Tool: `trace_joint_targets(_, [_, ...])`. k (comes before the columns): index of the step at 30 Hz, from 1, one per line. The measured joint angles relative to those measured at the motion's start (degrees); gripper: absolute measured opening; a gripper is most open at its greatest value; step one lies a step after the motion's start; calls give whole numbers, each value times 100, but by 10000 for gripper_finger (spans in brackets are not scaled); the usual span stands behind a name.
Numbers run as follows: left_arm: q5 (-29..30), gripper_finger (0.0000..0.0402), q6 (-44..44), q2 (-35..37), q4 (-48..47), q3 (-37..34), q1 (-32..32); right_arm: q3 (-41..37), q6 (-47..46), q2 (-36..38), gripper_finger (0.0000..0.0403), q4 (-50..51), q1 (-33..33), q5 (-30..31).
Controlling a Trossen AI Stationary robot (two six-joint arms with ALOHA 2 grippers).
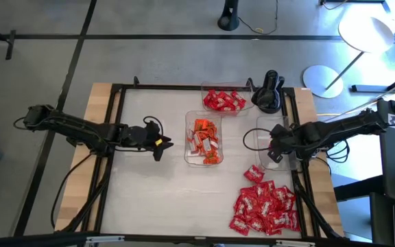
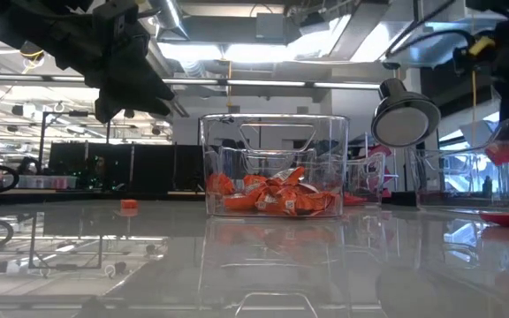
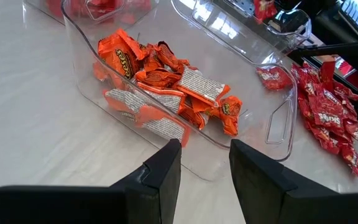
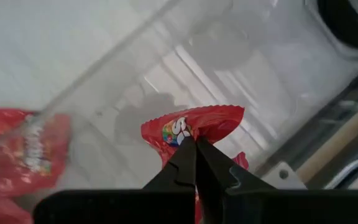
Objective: Sort candy
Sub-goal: Put the red candy pack into the bottom right transparent bin
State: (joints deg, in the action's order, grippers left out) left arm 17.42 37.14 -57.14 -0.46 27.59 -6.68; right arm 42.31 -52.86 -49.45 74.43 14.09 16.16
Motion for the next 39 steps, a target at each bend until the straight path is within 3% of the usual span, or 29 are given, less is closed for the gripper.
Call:
trace_joint_targets(6, [61, 127, 24, 0, 7, 0, 0, -253, -139, -2, 3, -375, 11, -67])
trace_joint_targets(9, [125, 127, 34, 0, 8, 0, 0, -275, -149, -2, 24, -473, 11, -92])
trace_joint_targets(16, [134, 127, 35, 0, 8, 0, 2, -242, -102, 0, 154, -416, 13, -280])
trace_joint_targets(20, [134, 127, 38, 0, 10, 0, 0, 206, 82, -10, 223, -450, 13, -521])
trace_joint_targets(24, [164, 127, 37, 0, 12, 0, 2, 679, 512, -13, 262, -1305, 45, -673])
trace_joint_targets(30, [252, 127, 38, 0, 14, 0, 2, 631, 1982, -361, 275, -3761, 381, -1123])
trace_joint_targets(39, [255, 127, 35, 0, 10, 2, 2, 590, 2916, -2258, 246, -3799, 859, -1439])
